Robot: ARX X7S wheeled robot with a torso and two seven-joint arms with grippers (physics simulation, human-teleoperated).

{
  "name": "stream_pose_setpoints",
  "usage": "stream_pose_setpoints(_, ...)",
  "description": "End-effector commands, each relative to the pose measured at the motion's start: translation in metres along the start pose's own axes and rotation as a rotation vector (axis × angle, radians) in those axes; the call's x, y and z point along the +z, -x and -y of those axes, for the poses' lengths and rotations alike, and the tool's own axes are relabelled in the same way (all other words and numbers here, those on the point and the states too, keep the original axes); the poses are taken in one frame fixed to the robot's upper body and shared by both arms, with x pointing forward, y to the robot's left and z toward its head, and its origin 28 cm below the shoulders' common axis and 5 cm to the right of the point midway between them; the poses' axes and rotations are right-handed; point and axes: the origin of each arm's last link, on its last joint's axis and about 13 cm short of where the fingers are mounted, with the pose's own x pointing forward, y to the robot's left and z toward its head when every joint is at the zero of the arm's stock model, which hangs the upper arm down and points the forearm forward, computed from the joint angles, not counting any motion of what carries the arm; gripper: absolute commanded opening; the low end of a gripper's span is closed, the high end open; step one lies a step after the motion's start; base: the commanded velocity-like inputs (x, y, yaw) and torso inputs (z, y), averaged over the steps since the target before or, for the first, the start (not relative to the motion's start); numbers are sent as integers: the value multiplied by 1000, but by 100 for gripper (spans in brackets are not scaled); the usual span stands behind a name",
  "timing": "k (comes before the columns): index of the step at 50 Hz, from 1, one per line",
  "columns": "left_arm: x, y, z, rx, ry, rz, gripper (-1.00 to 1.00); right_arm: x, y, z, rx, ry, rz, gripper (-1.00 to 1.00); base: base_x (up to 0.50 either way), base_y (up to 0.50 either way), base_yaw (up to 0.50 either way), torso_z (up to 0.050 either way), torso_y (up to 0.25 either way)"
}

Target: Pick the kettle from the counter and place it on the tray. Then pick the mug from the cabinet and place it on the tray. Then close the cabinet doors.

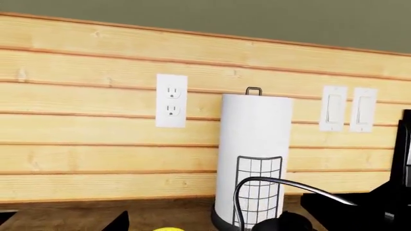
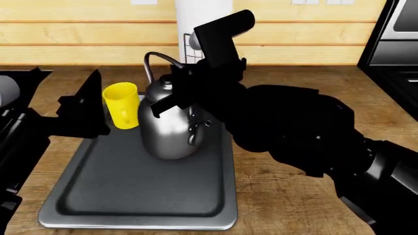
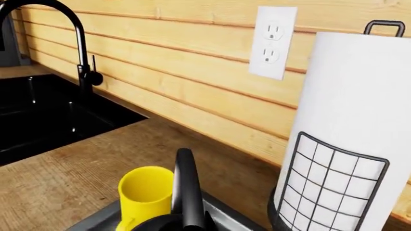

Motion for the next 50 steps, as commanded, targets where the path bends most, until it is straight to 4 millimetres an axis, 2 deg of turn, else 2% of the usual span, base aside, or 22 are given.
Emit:
stream_pose_setpoints(1,-2,1,-2,6,3,-3,100,-5,-6,0,-8,3,9,-100,0,0,0,0,0)
stream_pose_setpoints(13,-4,1,-2,8,5,-7,100,-12,-9,1,-1,-8,-18,-100,0,0,0,0,1)
stream_pose_setpoints(14,-4,1,-2,7,6,-7,100,-12,-9,1,-2,-9,-20,100,0,0,0,0,0)
stream_pose_setpoints(37,-5,1,-3,9,14,-8,100,-12,-8,2,5,0,-30,100,0,0,0,0,0)
stream_pose_setpoints(43,-3,1,-3,9,14,-5,100,13,9,-1,20,19,54,100,0,0,0,0,0)
stream_pose_setpoints(50,3,3,-2,10,12,9,100,50,39,-1,0,40,186,100,0,0,0,0,0)
